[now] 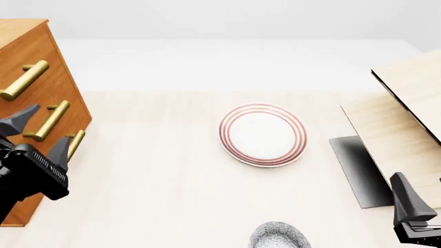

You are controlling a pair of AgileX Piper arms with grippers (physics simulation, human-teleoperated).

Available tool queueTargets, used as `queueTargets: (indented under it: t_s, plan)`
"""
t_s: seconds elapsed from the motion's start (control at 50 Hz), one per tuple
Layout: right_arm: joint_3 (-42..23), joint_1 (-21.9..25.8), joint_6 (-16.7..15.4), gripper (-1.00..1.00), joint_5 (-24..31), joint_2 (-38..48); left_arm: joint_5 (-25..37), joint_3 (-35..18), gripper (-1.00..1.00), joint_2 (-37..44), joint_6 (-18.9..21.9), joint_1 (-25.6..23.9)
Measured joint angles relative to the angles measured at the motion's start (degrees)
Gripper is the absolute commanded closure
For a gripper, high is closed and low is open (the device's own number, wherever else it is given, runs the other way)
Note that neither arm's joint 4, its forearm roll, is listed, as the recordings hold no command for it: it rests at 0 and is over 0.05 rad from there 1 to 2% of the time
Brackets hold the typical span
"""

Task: Open the top drawer of the cabinet and put the bowl in it.

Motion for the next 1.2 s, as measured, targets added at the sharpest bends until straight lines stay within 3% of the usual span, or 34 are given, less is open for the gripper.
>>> queueTargets:
  t_s: [0.46, 1.2]
  plan:
    - [0.00, 0.00, -0.01, -1.00, 0.00, 0.00, -3.90, -1.33, -1.00, 3.27, 8.18, 4.52]
    - [0.00, 0.00, -0.01, -1.00, 0.00, 0.00, -2.49, -6.72, -1.00, 4.38, 11.24, 8.52]
